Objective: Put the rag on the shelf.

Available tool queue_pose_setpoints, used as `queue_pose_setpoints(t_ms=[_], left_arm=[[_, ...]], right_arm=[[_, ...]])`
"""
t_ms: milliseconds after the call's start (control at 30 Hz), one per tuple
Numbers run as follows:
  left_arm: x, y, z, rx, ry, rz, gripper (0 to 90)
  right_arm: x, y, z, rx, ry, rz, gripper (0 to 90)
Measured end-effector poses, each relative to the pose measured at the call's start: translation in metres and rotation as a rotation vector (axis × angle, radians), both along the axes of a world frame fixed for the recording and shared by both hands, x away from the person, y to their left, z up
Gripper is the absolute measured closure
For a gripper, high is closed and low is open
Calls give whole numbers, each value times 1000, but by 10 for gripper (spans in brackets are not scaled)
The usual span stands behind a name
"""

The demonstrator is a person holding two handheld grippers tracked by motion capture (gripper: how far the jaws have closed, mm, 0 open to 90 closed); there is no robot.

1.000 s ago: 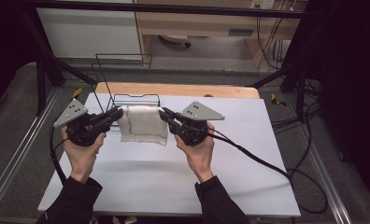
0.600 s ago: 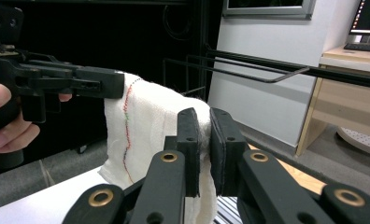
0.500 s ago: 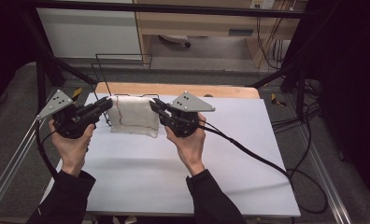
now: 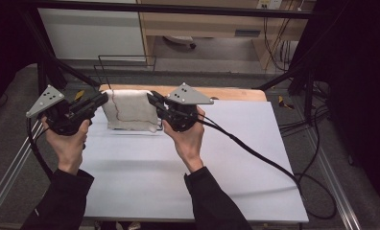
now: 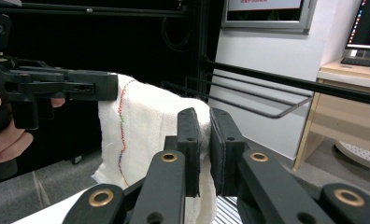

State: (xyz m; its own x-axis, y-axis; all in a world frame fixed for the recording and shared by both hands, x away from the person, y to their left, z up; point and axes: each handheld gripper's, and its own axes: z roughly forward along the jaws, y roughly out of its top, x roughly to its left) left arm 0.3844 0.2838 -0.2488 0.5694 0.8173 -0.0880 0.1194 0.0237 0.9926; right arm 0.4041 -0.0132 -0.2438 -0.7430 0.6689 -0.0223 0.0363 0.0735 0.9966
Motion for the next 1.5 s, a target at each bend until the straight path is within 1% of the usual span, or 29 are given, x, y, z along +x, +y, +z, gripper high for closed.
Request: queue_pose_setpoints(t_ms=[233, 367, 733, 1000, 1100, 1267, 1433, 1500], left_arm=[[3, 5, 6, -12, -13, 11, 826], [5, 7, 10, -21, -24, 13, 826], [12, 12, 27, -20, -53, 31, 826], [18, 15, 40, -30, -69, 38, 826], [21, 16, 45, -22, -72, 45, 826], [27, 18, 51, -28, -77, 54, 826], [34, 20, 58, -20, -77, 71, 826], [36, 21, 61, -25, -81, 73, 826]], right_arm=[[5, 6, 8, -3, -18, -2, 836], [8, 9, 13, 4, -24, -3, 836], [18, 16, 30, 4, -51, -10, 836], [25, 21, 45, 6, -71, -17, 836], [28, 22, 50, 8, -73, -20, 836], [34, 26, 56, 7, -75, -26, 836], [41, 31, 63, 0, -77, -33, 836], [44, 33, 66, 3, -79, -33, 836]])
